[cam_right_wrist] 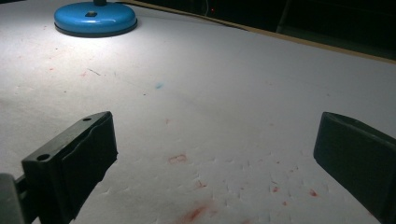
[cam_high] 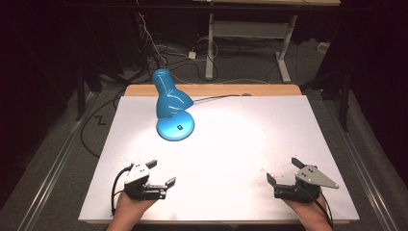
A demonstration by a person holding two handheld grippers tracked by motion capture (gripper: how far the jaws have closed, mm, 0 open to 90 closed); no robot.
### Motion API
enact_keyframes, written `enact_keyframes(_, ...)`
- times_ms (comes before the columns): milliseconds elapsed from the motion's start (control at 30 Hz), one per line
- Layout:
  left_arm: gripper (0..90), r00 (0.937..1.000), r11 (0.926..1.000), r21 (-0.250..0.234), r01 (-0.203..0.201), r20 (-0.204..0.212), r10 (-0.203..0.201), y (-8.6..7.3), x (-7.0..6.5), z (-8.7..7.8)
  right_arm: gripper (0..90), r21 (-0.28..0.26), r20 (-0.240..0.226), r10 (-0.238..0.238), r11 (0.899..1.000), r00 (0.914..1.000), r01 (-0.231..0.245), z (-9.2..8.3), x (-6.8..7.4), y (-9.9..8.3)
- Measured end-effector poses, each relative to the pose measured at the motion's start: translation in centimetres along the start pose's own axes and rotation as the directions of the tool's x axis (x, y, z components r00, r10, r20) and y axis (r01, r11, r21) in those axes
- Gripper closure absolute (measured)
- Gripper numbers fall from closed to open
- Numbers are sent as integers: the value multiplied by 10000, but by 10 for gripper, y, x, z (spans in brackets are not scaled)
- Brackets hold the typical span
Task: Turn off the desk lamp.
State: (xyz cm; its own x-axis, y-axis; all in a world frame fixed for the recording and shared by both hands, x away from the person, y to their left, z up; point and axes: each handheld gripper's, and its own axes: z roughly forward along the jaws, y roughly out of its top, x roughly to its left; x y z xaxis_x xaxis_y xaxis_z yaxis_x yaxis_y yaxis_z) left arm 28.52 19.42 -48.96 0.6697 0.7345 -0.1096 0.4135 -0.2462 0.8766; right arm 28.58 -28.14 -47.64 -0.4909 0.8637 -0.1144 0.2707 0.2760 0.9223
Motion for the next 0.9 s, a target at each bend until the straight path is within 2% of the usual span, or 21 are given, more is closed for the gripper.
enact_keyframes(100, 142, 9999, 10000, -36, 71, 108, -71, -1, 2, -1, 4, 35, 5, 49, 10000, 10000, -49, 0, 0, 0)
enact_keyframes(333, 220, 9997, 10000, 24, 31, 251, -31, -3, 3, -2, 4, 5, -28, 40, 10000, 10000, -40, 0, 0, 0)
enact_keyframes(467, 314, 9995, 10000, 64, 20, 323, -22, -4, 4, -1, 4, 10, -52, 89, 10000, 9999, -89, 1, 0, 0)
enact_keyframes(533, 365, 9996, 10000, 34, 73, 283, -74, -3, 4, -1, 4, 3, -63, 28, 10000, 10000, -28, 1, 0, 0)
enact_keyframes(600, 403, 10000, 9999, 141, 49, 45, -50, -3, 4, -1, 4, 34, -59, 21, 10000, 10000, -20, 1, 0, 0)
enact_keyframes(733, 476, 9992, 9992, 298, 265, -317, -256, -2, 5, 1, 4, 66, -77, 116, 9999, 9999, -115, 2, 0, -1)
enact_keyframes(900, 591, 9990, 9993, 279, 247, -388, -236, -2, 5, 0, 4, 63, -104, 97, 9999, 9999, -96, 3, 0, -1)
